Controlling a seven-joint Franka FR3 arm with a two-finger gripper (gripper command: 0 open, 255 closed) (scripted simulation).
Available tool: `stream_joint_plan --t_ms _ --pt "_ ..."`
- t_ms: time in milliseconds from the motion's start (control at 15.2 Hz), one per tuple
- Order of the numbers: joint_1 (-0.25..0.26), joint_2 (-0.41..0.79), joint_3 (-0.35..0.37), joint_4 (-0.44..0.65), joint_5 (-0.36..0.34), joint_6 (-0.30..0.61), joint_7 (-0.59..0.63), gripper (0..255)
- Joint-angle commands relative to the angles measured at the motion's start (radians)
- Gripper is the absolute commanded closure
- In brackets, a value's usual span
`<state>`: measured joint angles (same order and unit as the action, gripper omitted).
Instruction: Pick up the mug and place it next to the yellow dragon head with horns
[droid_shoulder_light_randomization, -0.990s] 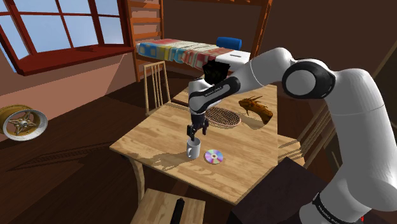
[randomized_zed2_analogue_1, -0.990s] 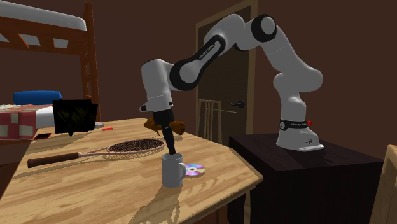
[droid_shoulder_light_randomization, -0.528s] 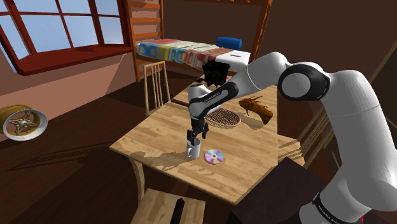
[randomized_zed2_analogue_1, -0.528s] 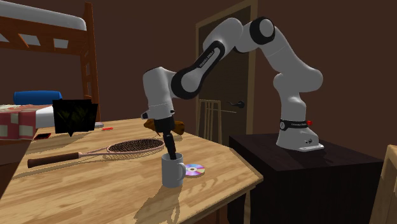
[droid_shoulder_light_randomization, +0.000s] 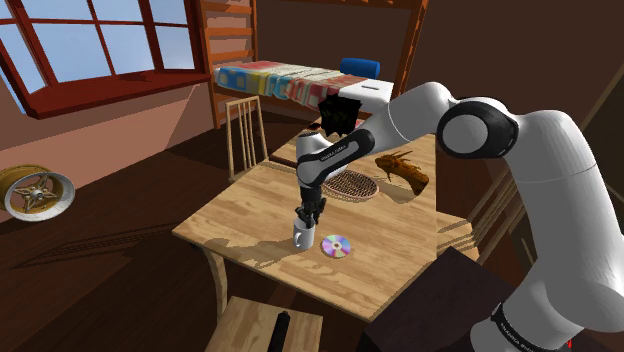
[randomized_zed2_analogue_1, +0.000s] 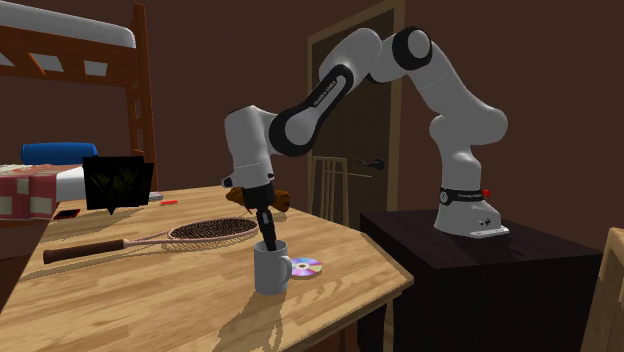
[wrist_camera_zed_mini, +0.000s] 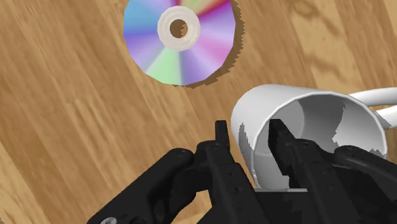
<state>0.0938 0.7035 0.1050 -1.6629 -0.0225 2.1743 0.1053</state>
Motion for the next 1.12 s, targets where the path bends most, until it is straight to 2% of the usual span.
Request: stream_joint_plan --t_ms 0,462,1056 --pt "0.000 0.000 0.000 0.000 0.000 0.000 0.000 255" --pt "0.000 0.000 0.000 0.000 0.000 0.000 0.000 255" --pt "-0.004 -0.081 0.005 -0.001 0.006 -0.079 0.000 255"
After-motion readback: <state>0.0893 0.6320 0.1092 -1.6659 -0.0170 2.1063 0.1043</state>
